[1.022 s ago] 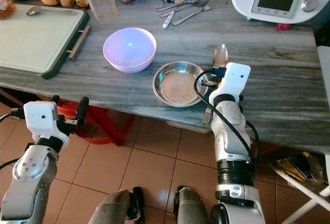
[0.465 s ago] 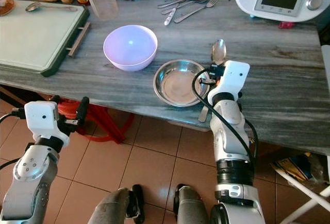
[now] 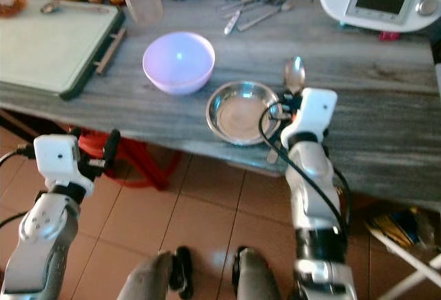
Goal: Setting the table
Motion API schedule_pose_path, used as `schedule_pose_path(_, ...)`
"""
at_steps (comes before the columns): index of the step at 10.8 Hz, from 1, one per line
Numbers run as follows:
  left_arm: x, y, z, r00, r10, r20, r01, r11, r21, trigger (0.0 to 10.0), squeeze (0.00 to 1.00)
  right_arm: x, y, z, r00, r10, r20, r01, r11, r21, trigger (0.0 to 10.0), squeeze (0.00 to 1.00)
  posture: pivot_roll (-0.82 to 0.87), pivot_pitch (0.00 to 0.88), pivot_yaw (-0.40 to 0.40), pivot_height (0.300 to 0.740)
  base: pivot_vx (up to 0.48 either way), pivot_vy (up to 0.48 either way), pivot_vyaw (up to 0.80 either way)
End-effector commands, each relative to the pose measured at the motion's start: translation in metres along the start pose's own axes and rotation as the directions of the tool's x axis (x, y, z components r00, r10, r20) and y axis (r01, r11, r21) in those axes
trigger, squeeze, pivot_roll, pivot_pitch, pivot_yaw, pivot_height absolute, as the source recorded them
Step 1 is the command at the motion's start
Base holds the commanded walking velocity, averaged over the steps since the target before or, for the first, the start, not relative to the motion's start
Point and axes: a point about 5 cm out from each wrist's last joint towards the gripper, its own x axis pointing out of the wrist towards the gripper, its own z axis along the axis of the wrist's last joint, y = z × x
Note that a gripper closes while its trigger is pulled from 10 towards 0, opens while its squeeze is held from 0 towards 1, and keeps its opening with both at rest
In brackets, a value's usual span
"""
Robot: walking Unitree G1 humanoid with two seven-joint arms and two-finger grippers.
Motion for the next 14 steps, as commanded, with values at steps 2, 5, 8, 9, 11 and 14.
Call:
schedule_pose_path(2,0.000,0.001,-0.001,1.000,0.003,0.000,-0.003,1.000,0.002,10.0,0.00,-0.018,-0.010,-0.004,0.998,-0.068,-0.018,0.068,0.998,-0.007,10.0,0.00,-0.02,0.219,0.066,0.740,0.000,0.000,0.00)
schedule_pose_path(5,0.002,0.000,-0.001,1.000,-0.004,0.005,0.004,1.000,-0.003,10.0,0.00,-0.046,-0.016,-0.015,0.981,-0.169,-0.096,0.173,0.984,0.039,10.0,0.00,-0.03,0.214,0.062,0.740,0.000,0.000,0.00)
schedule_pose_path(8,0.002,-0.002,0.000,1.000,-0.010,0.007,0.010,1.000,-0.006,10.0,0.00,-0.051,-0.020,-0.028,0.959,-0.205,-0.194,0.220,0.974,0.059,10.0,0.00,-0.03,0.215,0.062,0.740,0.000,0.000,0.00)
schedule_pose_path(9,0.001,-0.002,-0.001,1.000,-0.009,0.005,0.009,1.000,-0.005,10.0,0.00,-0.052,-0.026,-0.030,0.948,-0.237,-0.215,0.251,0.967,0.040,10.0,0.00,-0.03,0.220,0.061,0.740,0.000,0.000,0.00)
schedule_pose_path(11,0.000,-0.003,-0.001,1.000,-0.014,0.001,0.014,1.000,-0.006,10.0,0.00,-0.051,-0.033,-0.030,0.937,-0.266,-0.227,0.276,0.961,0.016,10.0,0.00,-0.03,0.226,0.065,0.740,0.000,0.000,0.00)
schedule_pose_path(14,0.000,-0.003,-0.001,1.000,-0.021,-0.003,0.021,1.000,-0.004,10.0,0.00,-0.045,-0.040,-0.027,0.931,-0.288,-0.224,0.300,0.954,0.022,10.0,0.00,-0.03,0.230,0.071,0.740,0.000,0.000,0.00)
